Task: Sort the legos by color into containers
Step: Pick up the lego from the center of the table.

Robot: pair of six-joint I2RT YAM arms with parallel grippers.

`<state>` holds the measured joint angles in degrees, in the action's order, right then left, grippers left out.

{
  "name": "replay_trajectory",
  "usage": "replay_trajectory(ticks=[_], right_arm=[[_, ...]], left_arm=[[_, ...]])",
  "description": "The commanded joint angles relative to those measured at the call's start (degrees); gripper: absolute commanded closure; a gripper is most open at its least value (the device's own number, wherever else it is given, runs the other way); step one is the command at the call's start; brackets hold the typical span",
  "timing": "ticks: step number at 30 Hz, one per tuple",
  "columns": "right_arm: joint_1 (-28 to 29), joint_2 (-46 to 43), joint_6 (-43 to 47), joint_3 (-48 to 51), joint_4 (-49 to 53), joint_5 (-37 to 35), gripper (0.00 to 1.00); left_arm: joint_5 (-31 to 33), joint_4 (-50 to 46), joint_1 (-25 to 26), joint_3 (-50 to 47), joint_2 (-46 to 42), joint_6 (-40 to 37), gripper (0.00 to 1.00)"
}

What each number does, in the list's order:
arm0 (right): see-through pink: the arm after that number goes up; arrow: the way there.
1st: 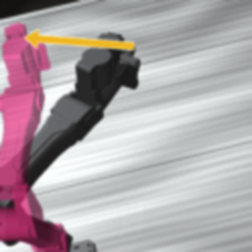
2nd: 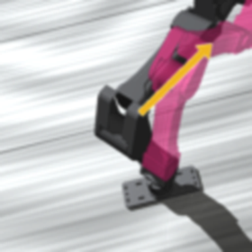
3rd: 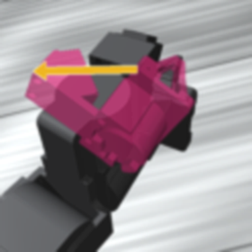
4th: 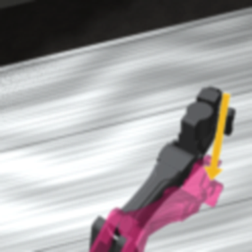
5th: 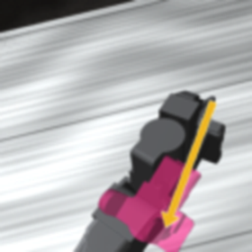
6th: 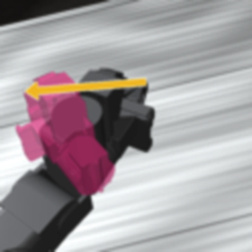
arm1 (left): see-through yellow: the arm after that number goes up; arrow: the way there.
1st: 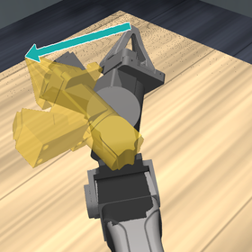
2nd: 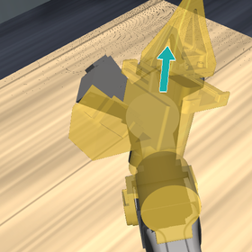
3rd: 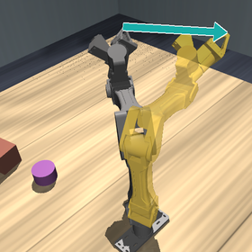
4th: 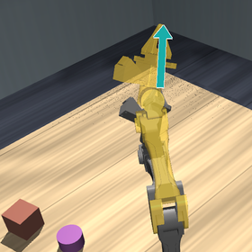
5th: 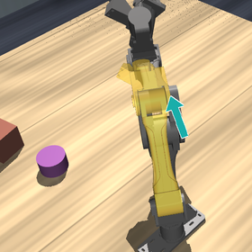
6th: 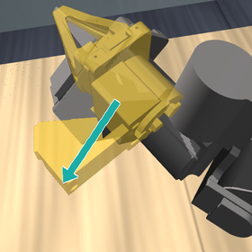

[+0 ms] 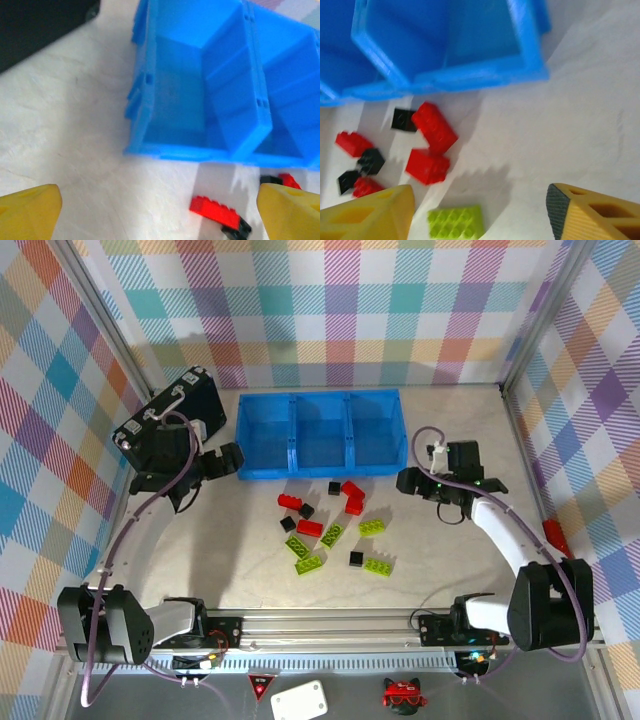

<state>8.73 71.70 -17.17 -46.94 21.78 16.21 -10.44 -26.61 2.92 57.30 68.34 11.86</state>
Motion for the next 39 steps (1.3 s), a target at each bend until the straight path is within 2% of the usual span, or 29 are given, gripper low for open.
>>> replay_trajectory(ticks=[1, 4, 13, 19, 26, 39], right_arm=[[2.7, -0.2, -1.7, -3.6, 10.3, 0.7, 0.36], [5.7, 0.3, -2.5, -4.8, 13.2, -0.6, 0.42], [13.3, 5.5, -4.4, -9.5, 16.8, -6.1, 0.40], [17.8, 10.2, -4.8, -14.3, 19.4, -8.6, 0.39], [24.3, 16.8, -0.9, -19.8, 27.0, -18.1, 0.33], [28.0, 24.1, -0.4, -21.3, 27.5, -21.9, 0.17]], left_arm=[[-6.5, -10.9, 0.3, 3.2, 0.4, -3.5, 0.00], [-6.9, -9.9, 0.3, 1.6, -0.7, -7.0, 0.00], [-0.2, -10.1, 0.4, -1.9, -0.3, -10.1, 0.00], [0.0, -8.4, 0.3, -3.0, -2.9, -10.0, 0.00], [0.5, -8.3, 0.3, -2.8, -2.5, -10.0, 0.00], [-0.2, -8.8, 0.4, -2.6, -1.6, -9.7, 0.00]])
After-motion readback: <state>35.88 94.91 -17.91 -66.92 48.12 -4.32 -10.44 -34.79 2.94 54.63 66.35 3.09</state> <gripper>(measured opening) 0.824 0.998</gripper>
